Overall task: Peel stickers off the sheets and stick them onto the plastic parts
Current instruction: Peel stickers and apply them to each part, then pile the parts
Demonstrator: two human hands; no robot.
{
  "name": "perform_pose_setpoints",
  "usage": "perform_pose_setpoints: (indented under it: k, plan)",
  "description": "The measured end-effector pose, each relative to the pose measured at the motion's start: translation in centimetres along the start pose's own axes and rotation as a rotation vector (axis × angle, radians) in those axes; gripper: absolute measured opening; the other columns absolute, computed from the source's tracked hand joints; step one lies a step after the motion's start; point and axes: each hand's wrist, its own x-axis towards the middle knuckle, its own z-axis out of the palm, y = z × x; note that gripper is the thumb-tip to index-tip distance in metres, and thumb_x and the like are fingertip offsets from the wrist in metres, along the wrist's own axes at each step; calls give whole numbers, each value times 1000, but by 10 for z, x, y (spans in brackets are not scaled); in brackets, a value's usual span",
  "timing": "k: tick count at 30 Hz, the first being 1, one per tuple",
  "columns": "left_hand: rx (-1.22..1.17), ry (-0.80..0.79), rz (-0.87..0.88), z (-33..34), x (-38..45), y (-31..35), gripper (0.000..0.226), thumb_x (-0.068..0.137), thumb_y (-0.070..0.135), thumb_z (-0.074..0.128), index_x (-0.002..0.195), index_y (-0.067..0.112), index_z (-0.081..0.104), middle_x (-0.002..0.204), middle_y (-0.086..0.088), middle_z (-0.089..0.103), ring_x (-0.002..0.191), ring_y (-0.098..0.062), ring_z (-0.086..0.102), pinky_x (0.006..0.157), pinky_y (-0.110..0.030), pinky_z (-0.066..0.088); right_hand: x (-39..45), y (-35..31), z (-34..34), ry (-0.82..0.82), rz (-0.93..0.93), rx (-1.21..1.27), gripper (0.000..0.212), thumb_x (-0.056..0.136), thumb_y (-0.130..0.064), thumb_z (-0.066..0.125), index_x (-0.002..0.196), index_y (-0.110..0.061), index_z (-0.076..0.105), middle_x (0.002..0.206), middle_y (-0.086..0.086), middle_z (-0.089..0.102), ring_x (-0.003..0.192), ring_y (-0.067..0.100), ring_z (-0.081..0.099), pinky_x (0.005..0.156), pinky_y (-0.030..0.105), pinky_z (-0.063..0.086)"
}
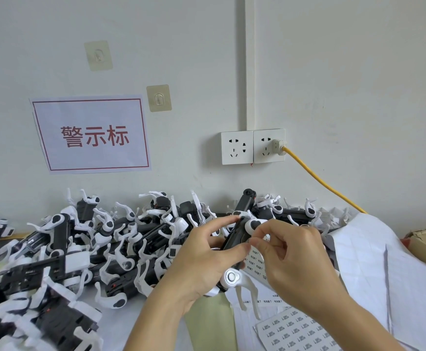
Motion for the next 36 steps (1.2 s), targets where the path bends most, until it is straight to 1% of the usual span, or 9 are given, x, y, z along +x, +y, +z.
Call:
perform_pose_setpoints:
  k: [7, 13, 16, 18, 22, 27, 31, 34, 36]
  plan:
    - [27, -2, 18, 1, 0, 0, 42, 85, 26, 76, 109, 58, 62, 84, -1, 77, 80, -19, 74, 67, -18, 52, -1, -3, 0, 14, -12, -48, 22, 90, -17, 72, 73, -30, 63, 44, -11, 42, 47, 16, 38, 50, 22, 23]
    - [20, 2, 32, 2, 1, -1, 45, 85, 21, 74, 110, 57, 62, 86, 0, 77, 84, -23, 73, 65, -13, 53, -2, -7, 0, 66, -44, -135, 14, 85, -16, 77, 75, -25, 72, 49, -21, 47, 47, 8, 45, 49, 24, 28]
    - [12, 8, 48, 3, 1, 0, 45, 85, 21, 74, 112, 55, 62, 86, -1, 77, 86, -25, 72, 67, -13, 52, -2, -9, 1, 103, -42, -173, 14, 80, -14, 81, 75, -25, 74, 37, -12, 31, 38, 4, 35, 48, 22, 29]
    - [9, 15, 61, 3, 1, 0, 45, 85, 20, 74, 112, 55, 62, 86, -1, 77, 86, -26, 71, 65, -13, 51, -3, -10, 2, 119, -34, -178, 16, 78, -14, 83, 74, -26, 75, 36, -17, 22, 37, 1, 30, 47, 20, 29]
    - [8, 12, 70, 4, 0, 1, 46, 86, 19, 73, 112, 55, 62, 86, -1, 77, 82, -24, 72, 64, -12, 51, -3, -10, 5, 171, 10, -167, 15, 76, -17, 85, 73, -29, 76, 36, -17, 29, 40, 6, 38, 46, 18, 25]
    - [6, 15, 64, 3, 0, 1, 46, 87, 18, 72, 115, 52, 61, 86, 1, 77, 84, -24, 72, 63, -12, 50, -2, -9, 8, 237, 34, -157, 14, 76, -19, 86, 73, -30, 77, 37, -15, 34, 41, 7, 38, 45, 22, 33]
    - [17, 22, 66, 4, -1, 2, 45, 86, 18, 73, 115, 50, 62, 85, 0, 77, 70, -15, 69, 57, -13, 49, 0, -6, 8, 240, 103, -118, 16, 79, -30, 84, 67, -30, 73, 48, -12, 53, 43, 12, 44, 48, 28, 41]
    - [4, 34, 55, 4, -1, 1, 44, 86, 18, 73, 115, 49, 63, 85, 0, 77, 74, -17, 72, 59, -13, 50, 0, -7, 6, 220, 91, -135, 15, 81, -30, 81, 70, -31, 72, 49, -17, 52, 50, 11, 48, 48, 26, 34]
    - [-26, 60, 43, 4, 0, 2, 42, 86, 18, 72, 113, 50, 63, 85, 3, 78, 76, -16, 74, 60, -14, 51, -1, -8, 4, 228, 51, -151, 15, 83, -23, 79, 73, -31, 70, 47, -12, 50, 52, 12, 50, 46, 28, 39]
